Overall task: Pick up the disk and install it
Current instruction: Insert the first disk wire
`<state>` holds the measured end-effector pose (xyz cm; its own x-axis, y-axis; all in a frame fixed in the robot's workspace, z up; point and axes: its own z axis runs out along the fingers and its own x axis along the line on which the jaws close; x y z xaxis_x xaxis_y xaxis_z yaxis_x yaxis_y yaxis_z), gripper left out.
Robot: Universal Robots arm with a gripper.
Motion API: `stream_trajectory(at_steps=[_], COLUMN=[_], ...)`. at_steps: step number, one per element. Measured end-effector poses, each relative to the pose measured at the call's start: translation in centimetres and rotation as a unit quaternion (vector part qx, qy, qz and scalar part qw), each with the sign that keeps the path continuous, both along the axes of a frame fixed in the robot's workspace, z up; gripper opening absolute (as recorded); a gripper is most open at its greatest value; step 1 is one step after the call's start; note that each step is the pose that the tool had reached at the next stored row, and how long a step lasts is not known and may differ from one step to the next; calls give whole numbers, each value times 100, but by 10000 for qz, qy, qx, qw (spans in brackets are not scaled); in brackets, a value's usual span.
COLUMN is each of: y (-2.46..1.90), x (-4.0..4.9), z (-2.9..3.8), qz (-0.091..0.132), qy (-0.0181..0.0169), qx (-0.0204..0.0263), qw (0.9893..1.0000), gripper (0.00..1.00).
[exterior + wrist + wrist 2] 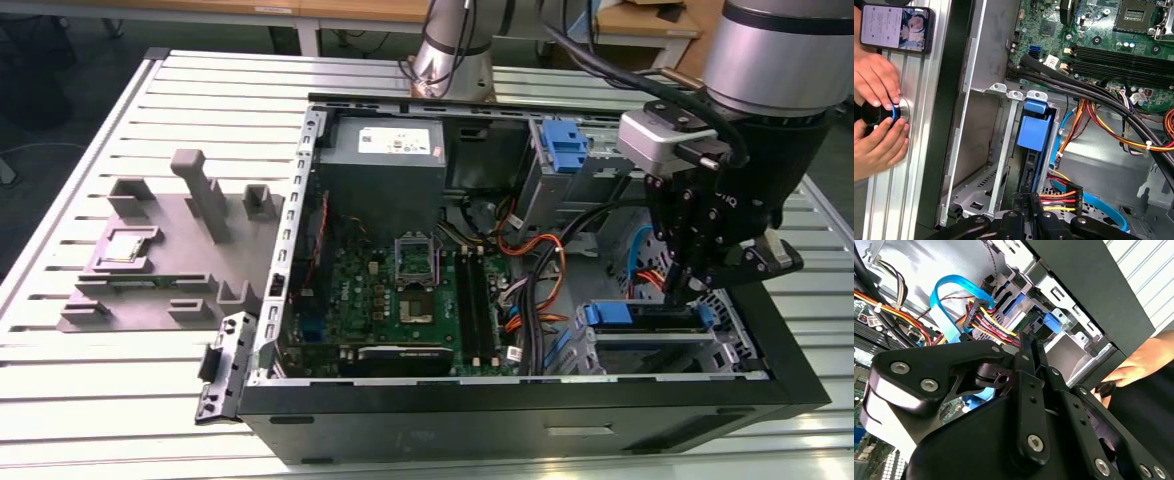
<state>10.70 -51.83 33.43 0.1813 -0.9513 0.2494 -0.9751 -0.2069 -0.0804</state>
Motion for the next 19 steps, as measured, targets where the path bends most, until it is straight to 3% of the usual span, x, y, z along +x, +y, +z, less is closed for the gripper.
stream_trajectory(at_steps=[4, 13, 19], y=[0, 0, 1], x=[10, 17, 76], z=[-1, -2, -10], qz=[-17, -480, -596], qy=[0, 0, 0], qx=[1, 0, 0], qw=[10000, 9988, 9982], gripper=[17, 17, 17])
